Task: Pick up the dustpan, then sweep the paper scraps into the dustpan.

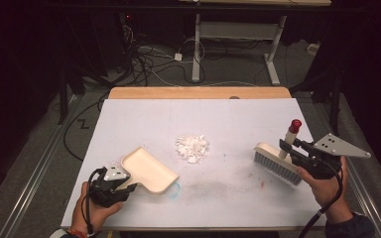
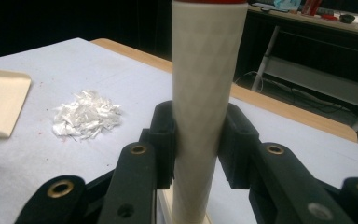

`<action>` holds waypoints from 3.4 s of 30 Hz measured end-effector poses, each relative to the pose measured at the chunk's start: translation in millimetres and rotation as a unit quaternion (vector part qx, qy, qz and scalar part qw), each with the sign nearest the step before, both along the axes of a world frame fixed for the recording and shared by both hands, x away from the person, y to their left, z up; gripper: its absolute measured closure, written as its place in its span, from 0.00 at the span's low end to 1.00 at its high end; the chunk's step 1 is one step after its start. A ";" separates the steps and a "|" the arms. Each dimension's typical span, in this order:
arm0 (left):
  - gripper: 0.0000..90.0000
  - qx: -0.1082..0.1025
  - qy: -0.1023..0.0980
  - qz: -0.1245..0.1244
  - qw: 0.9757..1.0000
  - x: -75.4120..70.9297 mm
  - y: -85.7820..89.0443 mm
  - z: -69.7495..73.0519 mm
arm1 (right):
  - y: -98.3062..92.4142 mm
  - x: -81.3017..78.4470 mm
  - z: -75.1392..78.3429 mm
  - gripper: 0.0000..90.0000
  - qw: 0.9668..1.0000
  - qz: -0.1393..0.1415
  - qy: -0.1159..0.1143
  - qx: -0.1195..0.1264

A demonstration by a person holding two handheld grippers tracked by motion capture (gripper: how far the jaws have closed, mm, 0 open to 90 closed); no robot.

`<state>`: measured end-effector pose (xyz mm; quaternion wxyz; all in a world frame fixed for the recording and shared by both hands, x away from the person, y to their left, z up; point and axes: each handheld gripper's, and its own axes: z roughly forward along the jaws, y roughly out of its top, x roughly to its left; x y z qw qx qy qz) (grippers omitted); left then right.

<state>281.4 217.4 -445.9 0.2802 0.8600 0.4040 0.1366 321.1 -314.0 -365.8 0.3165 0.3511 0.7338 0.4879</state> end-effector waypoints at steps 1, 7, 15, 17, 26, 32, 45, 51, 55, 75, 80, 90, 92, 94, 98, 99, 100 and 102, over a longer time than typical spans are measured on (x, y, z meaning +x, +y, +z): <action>0.70 0.000 0.000 -0.003 1.000 -0.4 -1.5 -0.2 | -0.3 0.3 0.0 0.78 1.000 -0.001 -0.001 0.001; 0.70 0.001 0.001 -0.015 1.000 0.4 -7.3 -2.2 | -2.3 5.0 -1.0 0.78 1.000 -0.010 0.001 0.010; 0.70 0.000 0.003 -0.022 1.000 2.5 -10.0 -3.3 | -3.0 8.0 -3.0 0.78 1.000 -0.020 0.007 0.012; 0.70 -0.002 0.003 -0.023 1.000 2.8 -9.4 -3.7 | -2.6 8.4 -2.8 0.78 1.000 -0.020 0.007 0.012; 0.70 -0.001 0.004 -0.023 1.000 2.4 -9.9 -4.8 | 1.3 14.0 -2.1 0.78 1.000 -0.020 0.003 0.014; 0.70 0.000 0.004 -0.025 1.000 3.1 -9.3 -5.2 | 6.5 18.3 -3.1 0.78 1.000 -0.008 0.002 0.016; 0.70 0.004 0.008 -0.023 1.000 2.8 -9.9 -8.0 | 14.1 29.7 -0.8 0.78 1.000 -0.010 0.004 0.026; 0.70 0.005 0.008 -0.025 1.000 3.5 -10.0 -8.1 | 21.4 40.9 0.7 0.78 1.000 -0.011 0.002 0.025; 0.70 0.005 0.009 -0.025 1.000 3.8 -10.1 -8.4 | 33.4 57.2 2.3 0.78 1.000 -0.009 0.002 0.023; 0.70 0.004 0.017 -0.029 0.999 7.9 -12.2 -14.1 | 72.6 121.8 12.6 0.78 0.999 -0.032 0.008 0.012; 0.70 0.006 0.017 -0.029 0.999 9.1 -13.4 -13.2 | 91.8 139.2 12.0 0.78 0.999 -0.038 0.005 0.006; 0.70 0.005 0.023 -0.030 0.999 14.1 -11.5 -15.0 | 140.2 168.2 -0.4 0.78 0.999 -0.042 0.004 0.002; 0.70 0.003 0.024 -0.029 0.999 14.6 -11.6 -15.8 | 150.4 169.9 -3.0 0.78 0.999 -0.041 0.002 -0.003; 0.70 0.002 0.026 -0.029 0.999 15.3 -11.6 -16.4 | 154.4 170.5 -4.1 0.78 0.999 -0.039 0.001 -0.001; 0.70 0.012 0.026 -0.029 0.999 16.0 -13.2 -18.8 | 169.5 169.7 -12.4 0.78 0.999 -0.025 0.008 0.019; 0.70 0.012 0.026 -0.029 0.999 16.0 -13.2 -18.8 | 170.9 169.7 -15.2 0.78 0.999 -0.017 0.016 0.027; 0.70 0.012 0.025 -0.028 0.999 15.7 -13.4 -19.6 | 172.3 168.4 -18.0 0.78 0.999 -0.013 0.020 0.034; 0.70 0.015 0.026 -0.027 0.999 15.5 -13.0 -20.1 | 177.1 164.1 -19.5 0.78 0.999 -0.010 0.014 0.034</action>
